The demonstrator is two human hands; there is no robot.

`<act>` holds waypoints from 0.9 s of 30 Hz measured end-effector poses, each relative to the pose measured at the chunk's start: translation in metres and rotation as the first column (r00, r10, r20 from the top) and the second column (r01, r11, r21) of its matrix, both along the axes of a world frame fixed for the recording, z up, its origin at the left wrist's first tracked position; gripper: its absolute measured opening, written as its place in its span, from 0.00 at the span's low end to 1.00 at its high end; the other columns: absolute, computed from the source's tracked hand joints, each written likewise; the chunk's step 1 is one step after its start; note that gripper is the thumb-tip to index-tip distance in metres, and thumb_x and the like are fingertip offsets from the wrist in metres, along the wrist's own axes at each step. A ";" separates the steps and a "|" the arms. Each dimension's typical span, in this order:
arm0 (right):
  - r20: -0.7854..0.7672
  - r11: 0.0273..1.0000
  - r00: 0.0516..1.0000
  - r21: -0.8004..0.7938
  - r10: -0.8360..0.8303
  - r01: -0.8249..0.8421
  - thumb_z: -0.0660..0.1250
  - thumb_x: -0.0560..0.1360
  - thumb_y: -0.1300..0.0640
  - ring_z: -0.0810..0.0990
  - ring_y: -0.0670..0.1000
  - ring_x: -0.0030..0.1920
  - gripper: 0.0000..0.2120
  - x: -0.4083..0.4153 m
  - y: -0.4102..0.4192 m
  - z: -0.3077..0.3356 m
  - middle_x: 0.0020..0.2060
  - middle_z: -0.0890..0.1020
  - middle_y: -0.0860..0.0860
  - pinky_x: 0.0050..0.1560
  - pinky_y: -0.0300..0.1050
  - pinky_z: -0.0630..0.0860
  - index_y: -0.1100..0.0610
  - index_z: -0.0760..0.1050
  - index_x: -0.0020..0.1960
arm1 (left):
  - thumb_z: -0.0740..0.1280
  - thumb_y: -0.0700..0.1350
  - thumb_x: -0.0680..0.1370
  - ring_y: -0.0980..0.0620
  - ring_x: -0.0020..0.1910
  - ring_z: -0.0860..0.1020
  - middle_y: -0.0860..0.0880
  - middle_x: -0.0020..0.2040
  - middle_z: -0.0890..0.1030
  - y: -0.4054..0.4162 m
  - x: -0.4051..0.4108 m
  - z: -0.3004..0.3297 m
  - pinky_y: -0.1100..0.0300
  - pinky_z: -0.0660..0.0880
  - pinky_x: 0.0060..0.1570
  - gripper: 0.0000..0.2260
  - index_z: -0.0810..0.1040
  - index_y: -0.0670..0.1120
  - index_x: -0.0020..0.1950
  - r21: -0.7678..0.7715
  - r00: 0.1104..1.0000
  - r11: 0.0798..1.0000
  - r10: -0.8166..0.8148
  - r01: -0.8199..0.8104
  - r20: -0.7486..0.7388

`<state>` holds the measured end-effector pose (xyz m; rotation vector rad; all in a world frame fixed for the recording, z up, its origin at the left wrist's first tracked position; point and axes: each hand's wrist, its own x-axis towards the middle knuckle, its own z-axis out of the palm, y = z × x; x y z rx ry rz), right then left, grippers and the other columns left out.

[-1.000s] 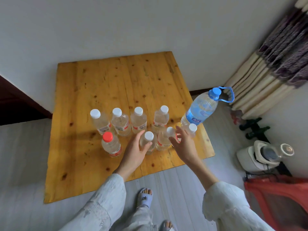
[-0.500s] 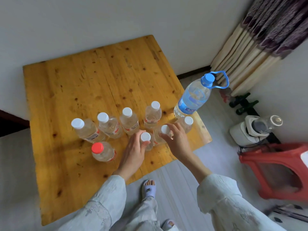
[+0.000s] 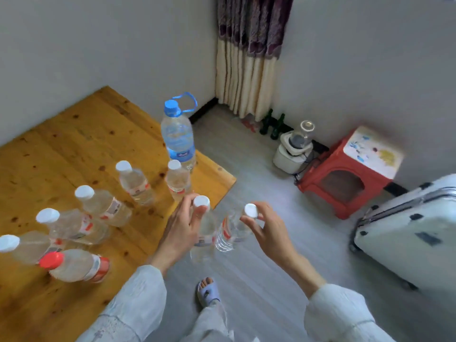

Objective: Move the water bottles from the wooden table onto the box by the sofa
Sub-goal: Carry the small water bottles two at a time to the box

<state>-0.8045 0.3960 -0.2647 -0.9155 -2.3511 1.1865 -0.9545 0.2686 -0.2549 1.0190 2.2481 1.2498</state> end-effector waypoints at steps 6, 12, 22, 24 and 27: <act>-0.086 0.947 0.948 0.070 -0.307 0.313 0.61 0.69 0.41 0.76 0.53 0.45 0.24 0.167 0.019 0.020 0.45 0.77 0.53 0.49 0.55 0.76 0.62 0.74 0.49 | 0.47 0.74 0.67 0.45 0.49 0.79 0.45 0.49 0.79 0.071 0.140 0.025 0.48 0.76 0.48 0.38 0.72 0.43 0.56 0.048 0.942 0.942 -0.330 0.332 -0.053; -0.144 0.794 0.794 0.073 -0.591 0.604 0.62 0.69 0.41 0.74 0.47 0.46 0.21 0.345 0.014 0.039 0.45 0.76 0.52 0.50 0.44 0.73 0.59 0.73 0.49 | 0.48 0.72 0.69 0.45 0.46 0.79 0.49 0.47 0.78 0.122 0.307 0.043 0.53 0.75 0.47 0.36 0.72 0.43 0.56 0.137 0.775 0.763 -0.628 0.631 -0.073; -0.256 0.239 0.237 0.025 -0.937 0.971 0.62 0.67 0.39 0.75 0.38 0.46 0.15 0.594 -0.041 0.064 0.45 0.75 0.44 0.45 0.26 0.68 0.48 0.70 0.47 | 0.56 0.58 0.76 0.55 0.38 0.77 0.53 0.41 0.76 0.184 0.581 0.060 0.69 0.68 0.40 0.17 0.71 0.47 0.55 0.156 0.276 0.254 -0.951 0.955 -0.139; -0.270 0.111 0.119 0.043 -0.956 0.993 0.62 0.67 0.39 0.74 0.36 0.45 0.15 0.637 -0.050 0.065 0.44 0.75 0.42 0.45 0.26 0.68 0.48 0.70 0.47 | 0.54 0.58 0.76 0.61 0.35 0.75 0.56 0.38 0.74 0.192 0.637 0.061 0.73 0.67 0.36 0.17 0.70 0.47 0.55 0.162 0.163 0.140 -0.977 0.977 -0.139; -0.282 -0.058 -0.036 0.073 -0.959 0.996 0.62 0.68 0.40 0.74 0.37 0.45 0.15 0.701 -0.058 0.065 0.42 0.75 0.40 0.47 0.27 0.68 0.49 0.71 0.48 | 0.54 0.54 0.77 0.69 0.38 0.75 0.57 0.40 0.75 0.206 0.717 0.059 0.75 0.68 0.36 0.12 0.69 0.49 0.54 0.193 0.026 0.011 -0.997 0.981 -0.078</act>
